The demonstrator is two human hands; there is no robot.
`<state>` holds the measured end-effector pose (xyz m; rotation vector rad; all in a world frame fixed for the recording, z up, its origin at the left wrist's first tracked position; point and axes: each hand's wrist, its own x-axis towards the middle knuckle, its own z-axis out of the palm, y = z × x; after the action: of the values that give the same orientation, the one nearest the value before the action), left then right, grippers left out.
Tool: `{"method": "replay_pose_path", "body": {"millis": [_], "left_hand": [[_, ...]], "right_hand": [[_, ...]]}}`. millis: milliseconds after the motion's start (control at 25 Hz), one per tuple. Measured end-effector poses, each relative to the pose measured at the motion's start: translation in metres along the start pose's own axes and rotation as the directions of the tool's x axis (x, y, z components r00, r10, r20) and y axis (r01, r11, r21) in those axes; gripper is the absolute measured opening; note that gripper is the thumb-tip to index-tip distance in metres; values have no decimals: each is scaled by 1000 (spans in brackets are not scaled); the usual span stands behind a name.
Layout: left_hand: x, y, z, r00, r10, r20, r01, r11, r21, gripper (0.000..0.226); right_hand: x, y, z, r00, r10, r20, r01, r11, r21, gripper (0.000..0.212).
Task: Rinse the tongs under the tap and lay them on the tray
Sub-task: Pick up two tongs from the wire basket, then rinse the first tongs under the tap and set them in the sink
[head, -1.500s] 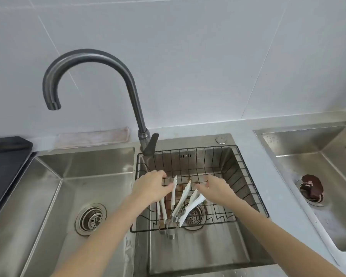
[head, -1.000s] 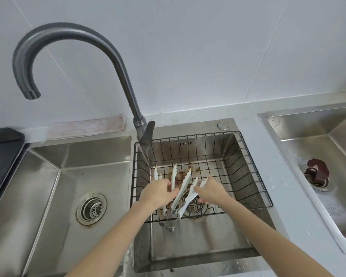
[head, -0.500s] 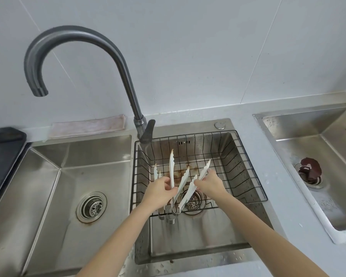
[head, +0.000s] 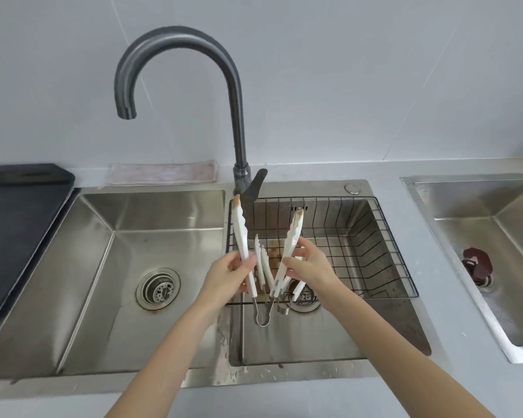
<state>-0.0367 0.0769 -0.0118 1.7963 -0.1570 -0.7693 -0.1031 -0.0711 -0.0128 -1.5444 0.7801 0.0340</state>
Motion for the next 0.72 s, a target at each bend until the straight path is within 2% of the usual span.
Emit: {"method": "replay_pose_path", "body": {"millis": [80,200,400,520,720], "left_hand": [[-7,0,-20,1000,-7,-28,4,995,-96,22],[-13,-1,-53,997,1,-77,-13,988,-155,2],[-12,-9,-105,990,35,-134,-56,986,-158,10],[-6,-14,-132,986,40,-160,-65,985,-157,16],[15,-23,-174,985,-3,-172,-40,969,-245,15]], "right_hand": [[-2,-5,20,999,-26,31,26,1000,0,47],[0,-12,53,997,-41,60,40,999,16,50],[7,-22,108,997,-4,74,-4,994,105,46],[17,-31,131,999,17,51,-21,997,81,46],[45,-53,132,992,37,-120,-36,999,11,45]]}}
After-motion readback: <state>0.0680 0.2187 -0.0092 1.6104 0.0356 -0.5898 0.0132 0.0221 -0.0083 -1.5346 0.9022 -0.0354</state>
